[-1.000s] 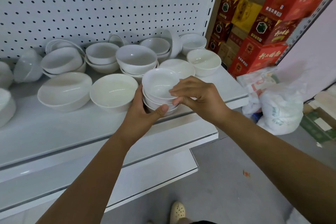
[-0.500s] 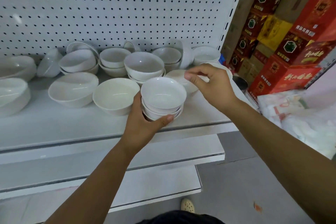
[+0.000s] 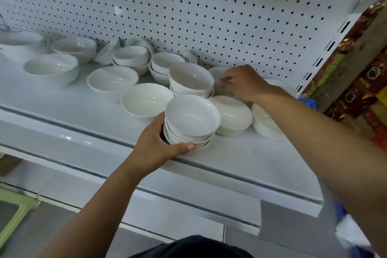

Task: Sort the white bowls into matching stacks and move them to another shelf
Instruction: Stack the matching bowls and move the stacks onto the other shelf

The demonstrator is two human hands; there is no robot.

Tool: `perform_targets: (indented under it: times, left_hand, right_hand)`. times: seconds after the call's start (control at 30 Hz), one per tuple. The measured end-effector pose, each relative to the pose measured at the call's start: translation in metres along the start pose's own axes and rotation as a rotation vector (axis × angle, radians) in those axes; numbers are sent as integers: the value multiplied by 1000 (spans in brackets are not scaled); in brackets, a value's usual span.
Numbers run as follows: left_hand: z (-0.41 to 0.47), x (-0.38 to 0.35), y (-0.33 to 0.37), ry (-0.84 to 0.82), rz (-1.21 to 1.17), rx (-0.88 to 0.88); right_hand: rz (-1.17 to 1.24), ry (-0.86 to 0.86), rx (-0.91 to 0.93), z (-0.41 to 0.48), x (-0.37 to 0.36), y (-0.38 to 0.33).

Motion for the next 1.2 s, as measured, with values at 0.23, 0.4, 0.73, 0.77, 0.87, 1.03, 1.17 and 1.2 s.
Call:
perform_targets:
  times: [0.23,0.4,0.73,0.77,0.87,1.03,1.17,1.2]
  left_hand:
    - [0,-1,4,23,36,16]
    - [0,-1,6,30,56,22]
    - [0,-3,9,27,58,23]
    - [0,-3,8,26,57,23]
    - [0,-2,7,24,60,23]
    - [2,-1,2,17,65,32]
    - [3,0,0,7,58,25]
    - [3,0,-1,1,57,24]
  right_hand:
    - [-205,-119,92,14,-9,7]
    - [-164,-116,96,17,-10,17]
    - [56,62,55,16,-1,25]
    - [72,78,44,16,-1,24]
    - [104,137,23,17,-1,24]
    - [121,262,-55,18,9,20]
    - [215,410,-143,14,16,17]
    - [259,454,-164,12,18,17]
Point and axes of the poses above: each hand's wrist, its own z-axis towards the middle knuckle, its own x-axis out of the back of the hand, y = z × x, the point moved 3 cm from there along z, towards the middle knuckle, and after that the axes turned 9 degrees about x, right-handed, at the moved point
